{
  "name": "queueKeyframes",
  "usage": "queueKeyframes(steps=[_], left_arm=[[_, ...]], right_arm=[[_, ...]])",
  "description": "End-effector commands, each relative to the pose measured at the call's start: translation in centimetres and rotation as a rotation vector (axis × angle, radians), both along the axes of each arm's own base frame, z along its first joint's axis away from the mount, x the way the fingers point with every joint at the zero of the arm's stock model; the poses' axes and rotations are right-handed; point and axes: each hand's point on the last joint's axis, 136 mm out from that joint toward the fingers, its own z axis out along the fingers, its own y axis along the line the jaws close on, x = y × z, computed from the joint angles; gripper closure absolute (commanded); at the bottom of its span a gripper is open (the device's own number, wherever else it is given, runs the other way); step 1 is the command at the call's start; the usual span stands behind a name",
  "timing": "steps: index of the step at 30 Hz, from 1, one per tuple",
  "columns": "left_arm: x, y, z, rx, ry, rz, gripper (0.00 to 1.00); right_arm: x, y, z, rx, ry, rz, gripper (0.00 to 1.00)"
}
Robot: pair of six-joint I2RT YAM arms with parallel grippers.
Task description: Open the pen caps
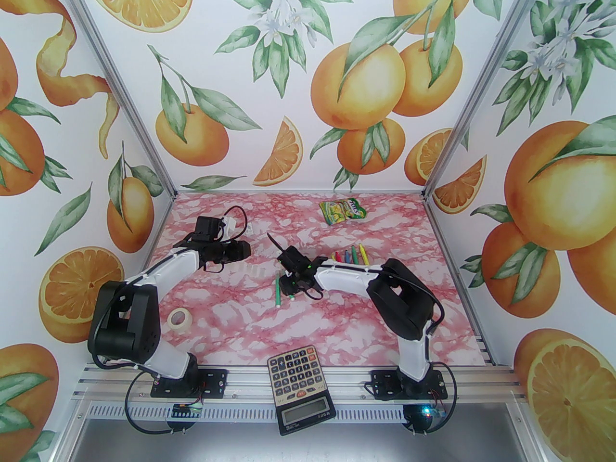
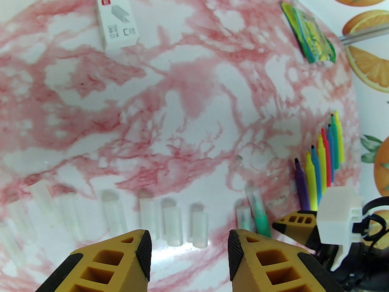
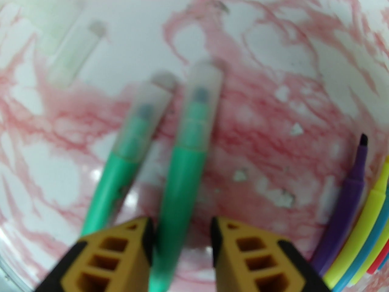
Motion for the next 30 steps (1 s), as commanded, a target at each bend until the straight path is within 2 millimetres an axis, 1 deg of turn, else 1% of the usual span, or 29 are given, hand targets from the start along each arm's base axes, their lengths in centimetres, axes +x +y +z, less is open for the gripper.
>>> queueKeyframes(steps=[1, 5, 9, 14, 18, 21, 26, 30], left_arm=[[1.2, -0.9, 1.4, -0.021, -0.048, -0.017, 0.53], [1.4, -1.5, 1.3, -0.026, -0.050, -0.022, 0.53], [1.2, -2.1, 1.2, -0.027, -0.053, -0.030, 0.52], [1.2, -2.5, 1.1, -0.035, -0.053, -0.028, 0.52], [1.3, -3.1, 1.4, -0.062, -0.060, -0.026, 0.52], [1.3, -4.0, 1.8, -0.087, -0.066, -0.041, 0.52], [1.3, -6.4, 2.2, -0.145, -0.070, -0.095, 0.51], [1.5, -8.0, 2.7, -0.202, -0.076, -0.116, 0.51]], right_arm=[[0.5, -1.1, -0.2, -0.093, -0.030, -0.005, 0.62], [0.5, -1.0, -0.8, -0.105, -0.019, 0.004, 0.65], [0.4, -0.7, -1.2, -0.099, 0.000, 0.009, 0.71], [0.2, -0.7, -0.8, -0.079, 0.004, 0.009, 0.78], [0.1, -0.6, 0.2, -0.021, 0.005, 0.001, 0.80], [0.3, -0.4, 1.5, 0.062, 0.003, -0.005, 0.80], [0.5, 0.0, 4.2, 0.218, -0.019, 0.000, 0.81], [0.7, 0.1, 6.0, 0.290, -0.040, -0.001, 0.82]])
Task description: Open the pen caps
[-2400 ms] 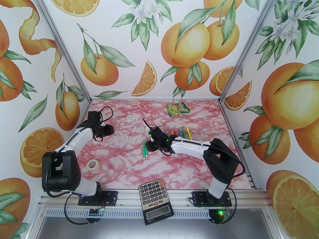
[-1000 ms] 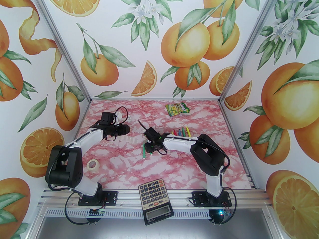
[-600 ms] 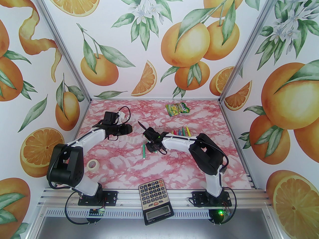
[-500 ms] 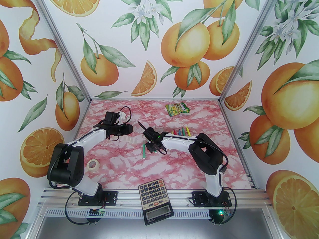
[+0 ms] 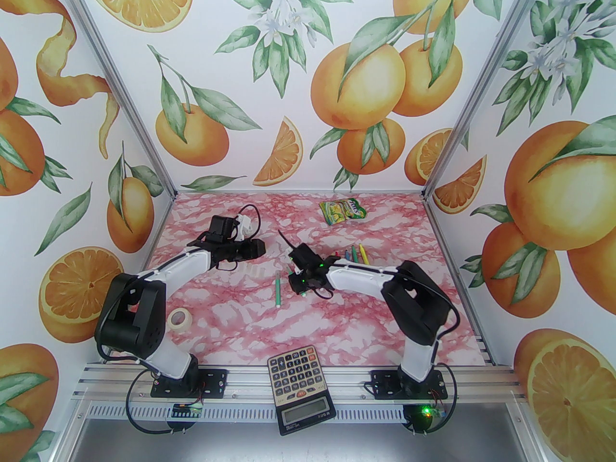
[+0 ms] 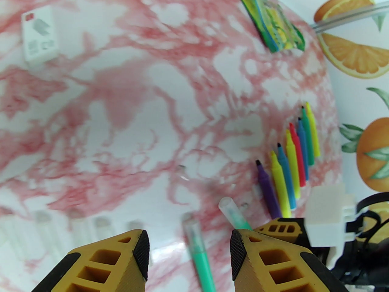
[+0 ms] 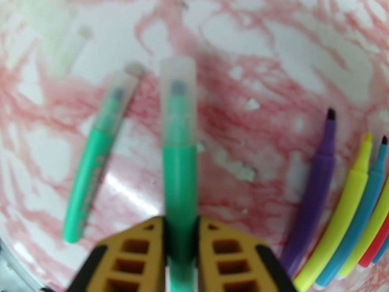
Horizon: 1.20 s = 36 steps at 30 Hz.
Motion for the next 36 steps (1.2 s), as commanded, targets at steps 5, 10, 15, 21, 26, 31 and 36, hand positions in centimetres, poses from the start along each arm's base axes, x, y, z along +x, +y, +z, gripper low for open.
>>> queueKeyframes(steps=[5, 10, 15, 21, 26, 31, 36], left_arm=[[1.3, -4.1, 2.9, -0.145, -0.066, -0.072, 0.50], [1.1, -6.1, 3.1, -0.178, -0.062, -0.123, 0.49], [0.8, -7.6, 3.2, -0.205, -0.054, -0.165, 0.49], [0.6, -8.8, 3.3, -0.216, -0.047, -0.191, 0.51], [0.4, -9.3, 3.5, -0.233, -0.041, -0.206, 0.57], [0.1, -9.9, 3.7, -0.252, -0.035, -0.224, 0.66], [0.1, -10.3, 4.0, -0.280, -0.030, -0.232, 0.77]], right_arm=[[0.4, 1.8, 4.5, 0.200, -0.060, 0.021, 0.82], [0.4, 2.1, 5.5, 0.231, -0.077, 0.031, 0.82], [0.4, 2.0, 6.4, 0.256, -0.108, 0.030, 0.83], [0.7, 1.7, 7.1, 0.258, -0.140, 0.018, 0.83], [0.9, 1.5, 7.3, 0.256, -0.157, 0.009, 0.84], [1.2, 1.3, 7.5, 0.255, -0.178, -0.005, 0.84], [1.5, 1.1, 7.7, 0.255, -0.194, -0.020, 0.84]])
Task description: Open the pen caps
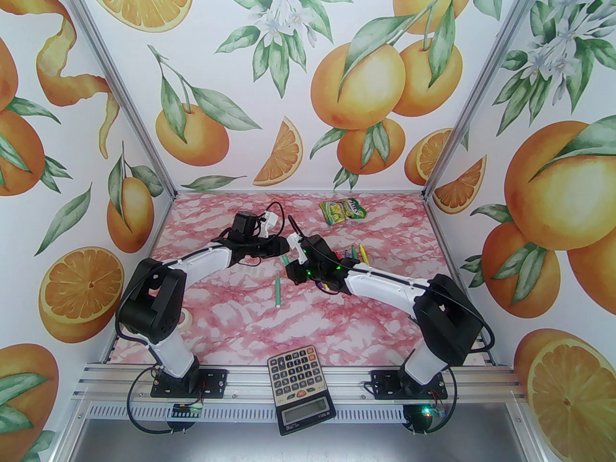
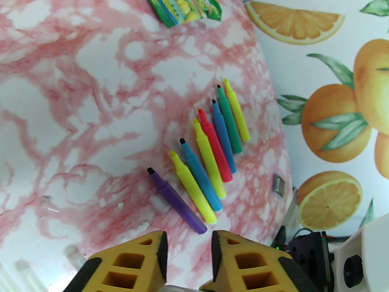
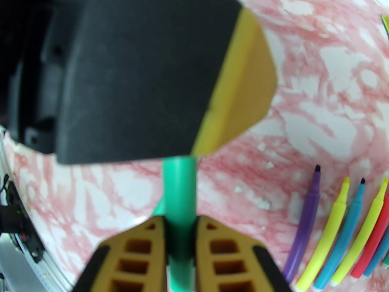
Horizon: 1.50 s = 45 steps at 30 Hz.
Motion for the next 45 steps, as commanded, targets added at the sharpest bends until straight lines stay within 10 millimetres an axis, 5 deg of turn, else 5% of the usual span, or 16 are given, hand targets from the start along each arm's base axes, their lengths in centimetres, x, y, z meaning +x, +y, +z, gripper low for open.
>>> queueKeyframes(steps=[1, 13, 20, 27, 45], left_arm=[[0.5, -1.5, 2.1, -0.065, -0.042, -0.043, 0.79], [0.4, -1.9, 3.0, -0.103, -0.039, -0.057, 0.90], [0.2, -2.1, 3.3, -0.120, -0.030, -0.070, 0.92], [0.4, -1.9, 3.5, -0.121, -0.035, -0.056, 0.98], [3.3, 6.7, 4.7, -0.130, -0.053, 0.218, 1.00]], right_arm=[[0.7, -0.5, 1.3, 0.024, -0.048, -0.034, 0.84], [1.0, -0.4, -0.1, 0.019, -0.032, -0.034, 0.62], [1.3, 0.1, -0.2, 0.034, -0.030, -0.029, 0.65], [0.9, 0.0, -0.4, 0.031, -0.020, -0.015, 0.82], [-3.0, -2.1, -3.2, -0.053, 0.023, 0.105, 0.91]])
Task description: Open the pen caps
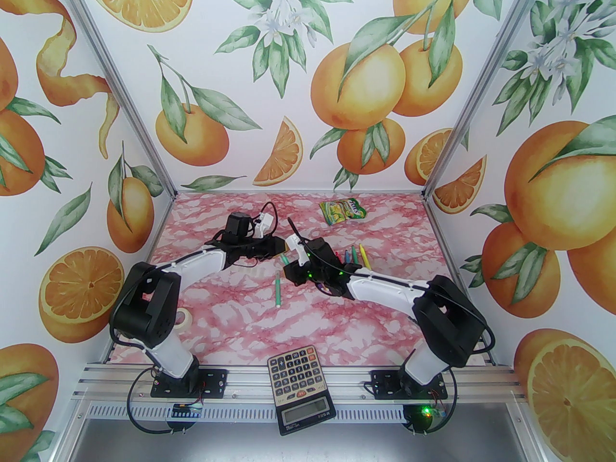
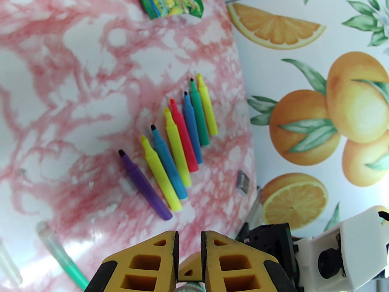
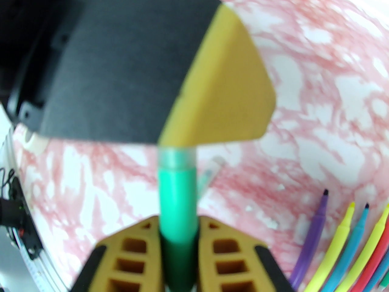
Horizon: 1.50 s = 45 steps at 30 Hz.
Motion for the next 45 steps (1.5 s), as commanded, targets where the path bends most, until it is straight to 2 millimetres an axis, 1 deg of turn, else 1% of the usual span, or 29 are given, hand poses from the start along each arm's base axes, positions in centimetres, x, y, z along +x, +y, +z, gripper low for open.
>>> queueKeyframes(steps=[1, 5, 8, 10, 14, 18, 21, 24, 32, 36, 41, 45], left_arm=[[3.8, 4.8, 2.7, 0.009, -0.128, 0.170, 1.00], [3.9, 5.5, 2.9, 0.005, -0.129, 0.181, 1.00], [3.8, 5.8, 2.7, 0.020, -0.122, 0.184, 1.00], [3.8, 6.3, 2.0, 0.082, -0.112, 0.187, 1.00], [3.0, 7.9, 0.2, 0.271, -0.085, 0.187, 1.00], [2.1, 9.9, -1.3, 0.474, -0.060, 0.186, 1.00], [1.6, 11.1, -2.2, 0.566, -0.040, 0.189, 1.00], [1.3, 11.7, -2.7, 0.611, -0.029, 0.188, 1.00], [0.8, 12.1, -3.9, 0.735, -0.006, 0.162, 1.00], [0.6, 12.1, -4.4, 0.757, 0.002, 0.151, 1.00], [0.5, 11.3, -4.5, 0.747, -0.002, 0.129, 1.00], [0.3, 10.8, -5.0, 0.755, 0.006, 0.109, 1.00]], right_arm=[[-2.3, -2.9, -3.5, -0.124, 0.094, 0.008, 0.91], [-2.5, -3.0, -3.5, -0.126, 0.088, 0.017, 0.92], [-2.1, -3.3, -3.6, -0.140, 0.081, -0.010, 0.92], [-1.6, -3.7, -3.8, -0.162, 0.080, -0.044, 0.91], [-0.1, -4.3, -4.3, -0.208, 0.085, -0.133, 0.87], [0.8, -4.6, -4.9, -0.243, 0.087, -0.178, 0.85], [1.3, -4.6, -5.2, -0.260, 0.092, -0.194, 0.84], [1.8, -4.7, -5.7, -0.295, 0.098, -0.214, 0.83], [2.4, -4.9, -7.3, -0.387, 0.110, -0.241, 0.80], [2.5, -5.0, -8.0, -0.418, 0.117, -0.247, 0.78], [2.6, -5.4, -8.7, -0.461, 0.119, -0.261, 0.76], [2.7, -5.8, -9.0, -0.499, 0.113, -0.271, 0.74]])
